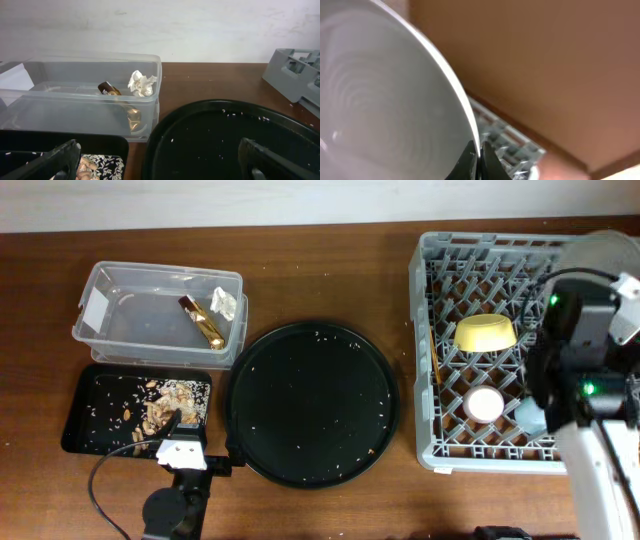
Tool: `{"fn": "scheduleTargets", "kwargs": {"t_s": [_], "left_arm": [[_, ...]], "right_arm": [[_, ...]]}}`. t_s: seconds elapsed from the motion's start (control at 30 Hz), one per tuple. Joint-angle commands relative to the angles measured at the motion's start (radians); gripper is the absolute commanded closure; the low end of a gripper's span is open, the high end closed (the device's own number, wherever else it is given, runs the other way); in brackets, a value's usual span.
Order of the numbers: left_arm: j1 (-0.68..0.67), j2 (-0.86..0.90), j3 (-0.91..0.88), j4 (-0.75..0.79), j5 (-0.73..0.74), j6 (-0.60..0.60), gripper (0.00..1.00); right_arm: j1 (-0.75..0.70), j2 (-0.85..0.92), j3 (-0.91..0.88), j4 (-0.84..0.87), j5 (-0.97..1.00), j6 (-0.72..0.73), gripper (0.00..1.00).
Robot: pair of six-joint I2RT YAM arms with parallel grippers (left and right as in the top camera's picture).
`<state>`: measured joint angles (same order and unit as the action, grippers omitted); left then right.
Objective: Sort waste into correct bins and load items into the dishwasher rack
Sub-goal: 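Grasp the white plate with the right gripper and stand it in the rack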
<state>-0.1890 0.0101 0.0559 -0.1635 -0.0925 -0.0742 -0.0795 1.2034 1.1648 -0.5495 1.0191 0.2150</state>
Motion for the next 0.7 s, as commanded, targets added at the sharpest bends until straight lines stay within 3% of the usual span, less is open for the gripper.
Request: {"fn": "scheduleTargets", "kwargs": {"t_s": [0.0, 0.17, 0.33, 0.4, 0.43, 0.67], "left_arm": [[0.005, -0.005, -0.01, 0.006, 0.01, 0.012, 0.01], [0.005, -0.005, -0.01, 0.006, 0.01, 0.012, 0.01], [0.005, -0.005, -0.01, 0.006, 0.01, 0.012, 0.01], [0.005, -0.005, -0.01, 0.006, 0.01, 0.012, 0.01], [0.005, -0.005, -0.01, 0.006, 0.01, 0.012, 0.0], [0.005, -0.005, -0.01, 0.006, 0.01, 0.012, 0.01]], "right_arm": [[-0.072, 0.136, 0.002, 0.02, 0.088, -0.073, 0.96], [-0.072, 0.34, 0.002, 0.083, 0.119, -0.134, 0.96], [-0.069, 0.406, 0.002, 0.102, 0.042, -0.134, 0.95], [-0.051, 0.406, 0.002, 0.067, -0.079, -0.134, 0.78], [-0.039, 0.406, 0.002, 0.048, -0.093, -0.133, 0.74], [0.168, 0.305, 0.012, -0.028, -0.096, -0.133, 0.63]]}}
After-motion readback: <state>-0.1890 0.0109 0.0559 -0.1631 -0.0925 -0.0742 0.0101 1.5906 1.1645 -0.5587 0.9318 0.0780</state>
